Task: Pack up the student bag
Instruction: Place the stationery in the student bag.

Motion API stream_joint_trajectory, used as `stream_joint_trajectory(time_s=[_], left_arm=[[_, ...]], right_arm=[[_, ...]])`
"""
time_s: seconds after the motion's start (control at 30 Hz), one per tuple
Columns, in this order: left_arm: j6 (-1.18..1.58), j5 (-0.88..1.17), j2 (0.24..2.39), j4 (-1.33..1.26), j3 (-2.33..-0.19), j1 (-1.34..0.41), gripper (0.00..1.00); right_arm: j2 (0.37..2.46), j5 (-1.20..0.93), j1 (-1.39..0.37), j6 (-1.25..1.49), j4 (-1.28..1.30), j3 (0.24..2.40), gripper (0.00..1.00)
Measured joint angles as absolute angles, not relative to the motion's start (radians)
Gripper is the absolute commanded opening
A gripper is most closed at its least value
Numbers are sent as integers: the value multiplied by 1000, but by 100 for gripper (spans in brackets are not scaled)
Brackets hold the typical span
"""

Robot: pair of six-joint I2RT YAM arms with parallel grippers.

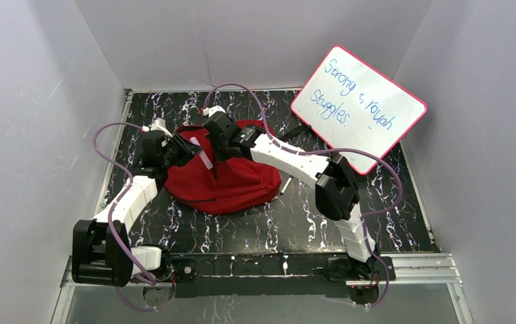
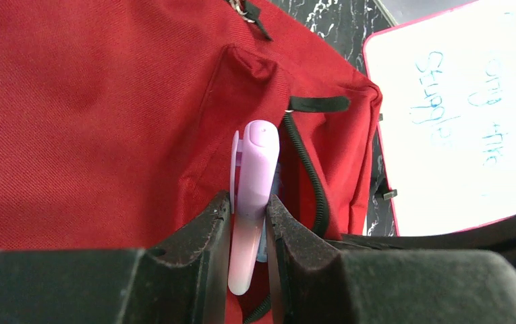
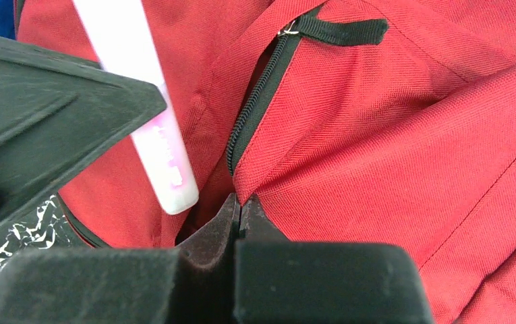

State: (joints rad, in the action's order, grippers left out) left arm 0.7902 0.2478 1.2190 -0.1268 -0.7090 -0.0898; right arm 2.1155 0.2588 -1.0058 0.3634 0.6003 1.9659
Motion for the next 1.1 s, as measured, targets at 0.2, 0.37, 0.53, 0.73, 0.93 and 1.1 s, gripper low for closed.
stream_joint_trajectory(time_s=[0.2, 0.37, 0.53, 0.73, 0.93, 1.1], left_arm=[[833, 247, 1299, -216, -677, -117, 0], [857, 249, 1339, -266, -673, -175, 0], [874, 251, 1353, -294, -673, -241, 0], [888, 259, 1378, -319, -661, -303, 0], [893, 310, 1460, -345, -682, -319, 2], [867, 341, 1508, -319, -739, -323, 26]], right_arm=[[2098, 232, -996, 373, 591, 1947, 0], [2086, 215, -988, 387, 580, 1934, 0], [2082, 202, -981, 393, 575, 1934, 0], [2069, 188, -968, 396, 575, 1928, 0], [2065, 172, -962, 397, 577, 1916, 0], [2051, 176, -949, 399, 568, 1899, 0]])
